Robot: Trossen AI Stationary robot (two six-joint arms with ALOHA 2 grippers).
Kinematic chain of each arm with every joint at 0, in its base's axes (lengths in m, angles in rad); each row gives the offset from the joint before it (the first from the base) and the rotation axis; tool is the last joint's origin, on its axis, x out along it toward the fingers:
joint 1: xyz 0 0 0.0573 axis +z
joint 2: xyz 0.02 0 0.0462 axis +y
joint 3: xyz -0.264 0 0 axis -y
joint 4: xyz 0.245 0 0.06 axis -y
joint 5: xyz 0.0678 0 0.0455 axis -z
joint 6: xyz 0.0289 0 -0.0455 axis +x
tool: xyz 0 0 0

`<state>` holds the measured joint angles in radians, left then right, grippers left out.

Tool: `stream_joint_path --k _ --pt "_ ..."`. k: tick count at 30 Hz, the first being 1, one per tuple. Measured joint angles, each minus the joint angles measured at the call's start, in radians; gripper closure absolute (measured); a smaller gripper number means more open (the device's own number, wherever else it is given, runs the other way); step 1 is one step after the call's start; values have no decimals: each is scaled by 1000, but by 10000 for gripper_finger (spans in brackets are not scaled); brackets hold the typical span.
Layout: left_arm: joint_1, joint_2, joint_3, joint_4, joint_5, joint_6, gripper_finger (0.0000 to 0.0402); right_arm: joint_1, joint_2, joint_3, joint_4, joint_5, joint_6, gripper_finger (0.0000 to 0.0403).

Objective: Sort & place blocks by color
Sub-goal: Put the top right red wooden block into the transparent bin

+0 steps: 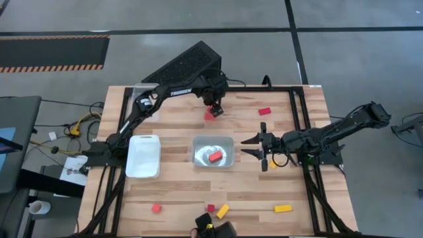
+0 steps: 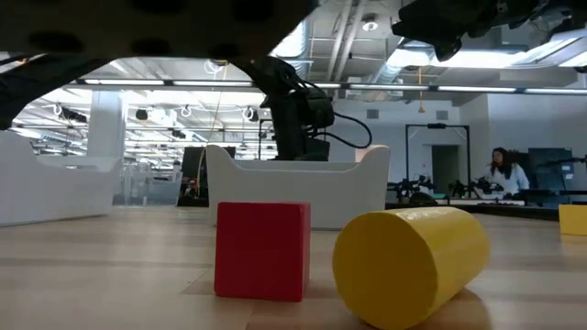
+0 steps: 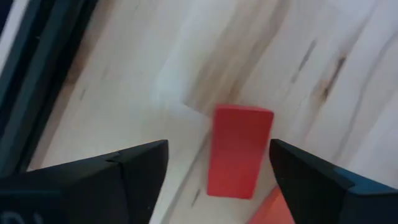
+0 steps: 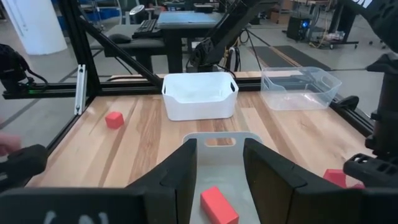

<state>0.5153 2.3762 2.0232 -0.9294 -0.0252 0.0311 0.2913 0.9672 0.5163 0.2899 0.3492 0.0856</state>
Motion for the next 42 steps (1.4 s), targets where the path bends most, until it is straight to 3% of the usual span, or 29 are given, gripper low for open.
stream_joint_path --k 8,11,19,24,34,42 --pt "4 15 0 14 24 8 223 0 0 0 -1 0 0 249" --pt "2 17 -1 8 71 11 236 0 0 0 -1 0 0 249" --pt "2 15 0 -20 73 25 266 0 0 0 -2 0 3 249" --pt "2 13 0 -25 49 70 321 0 0 0 -2 0 3 249" --pt "15 1 68 -160 32 104 324 0 0 0 -4 0 3 249" --pt "-2 -174 58 -231 12 103 324 3 0 0 -8 0 11 249"
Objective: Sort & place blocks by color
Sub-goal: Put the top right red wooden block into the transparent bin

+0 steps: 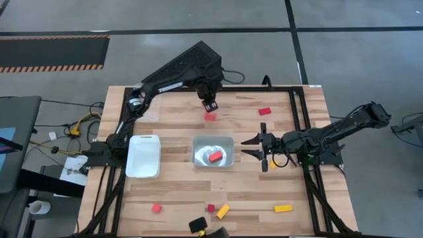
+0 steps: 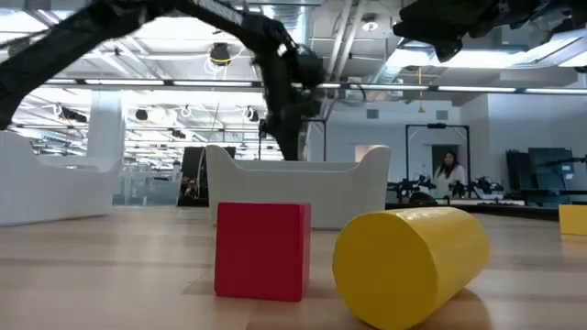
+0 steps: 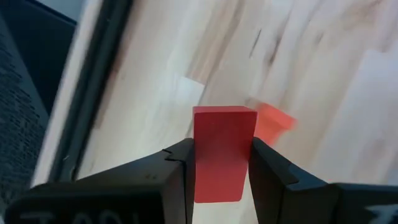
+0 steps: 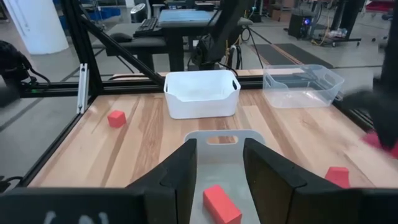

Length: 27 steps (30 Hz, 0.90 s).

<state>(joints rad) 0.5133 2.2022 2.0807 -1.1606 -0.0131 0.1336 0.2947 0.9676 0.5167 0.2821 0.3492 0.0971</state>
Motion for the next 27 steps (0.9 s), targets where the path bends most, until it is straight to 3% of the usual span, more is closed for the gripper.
stream_joint_path --k 6,12,16,21,27 --pt "5 -241 -165 16 -7 -18 324 2 0 0 -13 0 7 249" --pt "58 -571 -495 138 -73 -79 324 2 0 0 -11 -1 8 249" --pt "150 -744 -723 233 -85 -145 324 2 0 0 -5 -1 8 249" --pt "301 -824 -938 281 -64 -197 324 2 0 0 5 -1 7 249" --pt "471 -816 -1049 334 -81 -220 324 2 0 0 13 0 7 249"
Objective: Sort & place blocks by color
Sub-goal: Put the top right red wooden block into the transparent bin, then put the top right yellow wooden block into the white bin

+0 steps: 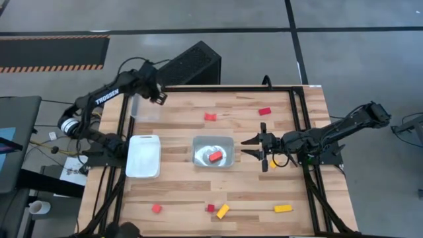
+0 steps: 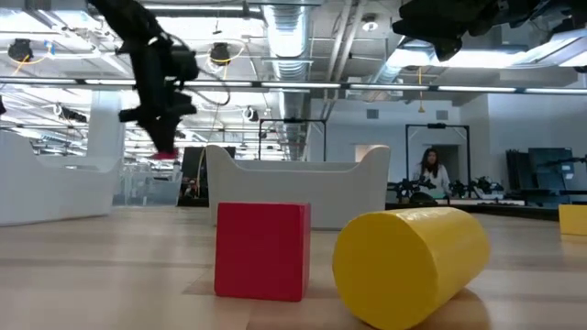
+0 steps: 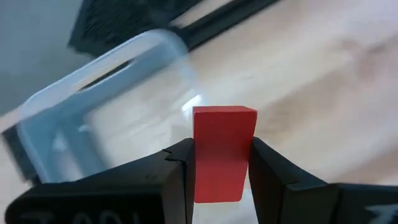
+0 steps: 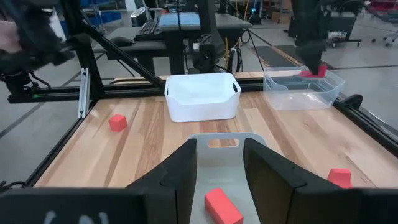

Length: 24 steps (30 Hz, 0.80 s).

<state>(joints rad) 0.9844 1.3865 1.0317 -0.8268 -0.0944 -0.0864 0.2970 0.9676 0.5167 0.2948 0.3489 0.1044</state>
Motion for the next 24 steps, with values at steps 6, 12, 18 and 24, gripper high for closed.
stream_joint_path --k 6,12,18,24 --pt "116 31 -20 5 19 -14 324 0 0 0 0 0 0 249" --pt "109 55 -19 17 12 -33 250 0 0 0 -2 0 -1 249" --pt "93 63 -18 9 -23 1 146 0 0 0 -14 -2 0 249" --pt "68 21 -2 -8 24 51 124 0 0 0 -17 -2 0 249"
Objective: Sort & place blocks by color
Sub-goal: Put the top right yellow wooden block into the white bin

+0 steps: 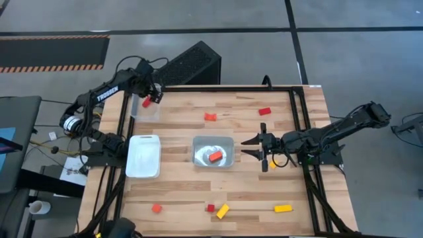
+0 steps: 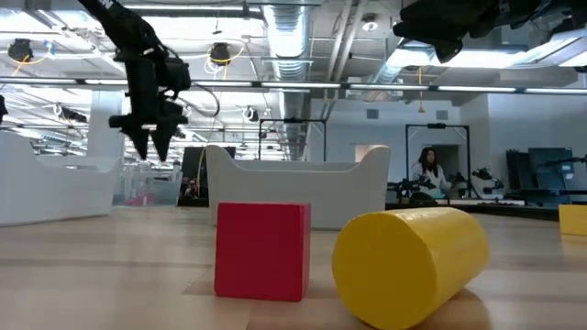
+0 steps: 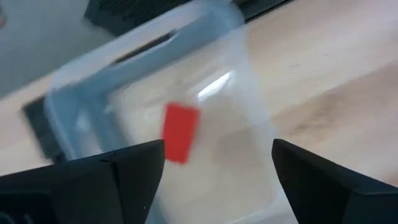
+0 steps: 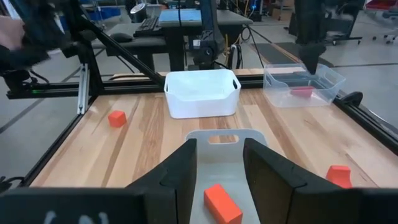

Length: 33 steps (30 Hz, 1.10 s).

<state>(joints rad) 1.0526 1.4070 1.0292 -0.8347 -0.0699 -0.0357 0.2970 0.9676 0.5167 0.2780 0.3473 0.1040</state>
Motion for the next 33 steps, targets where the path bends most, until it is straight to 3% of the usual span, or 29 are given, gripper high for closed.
stream_joint_path --k 4,8,14,18,24,29,33 --pt "-97 -142 8 105 121 18 140 0 -15 0 -68 5 1 249" --pt "-276 -327 9 234 130 -37 158 5 -59 0 -123 48 53 249" --pt "-634 -498 -17 382 -33 -99 172 54 -111 0 -134 89 92 249" --pt "-884 -546 -138 578 -158 -104 173 76 -132 0 -143 67 136 249" --pt "-1183 -552 -347 866 -290 -102 173 112 -156 0 -171 18 355 249" --pt "-1361 -536 -514 1158 -423 -59 173 164 -147 0 -247 19 513 249" --pt "-1402 -520 -605 1329 -522 35 173 180 -125 0 -306 18 607 249"
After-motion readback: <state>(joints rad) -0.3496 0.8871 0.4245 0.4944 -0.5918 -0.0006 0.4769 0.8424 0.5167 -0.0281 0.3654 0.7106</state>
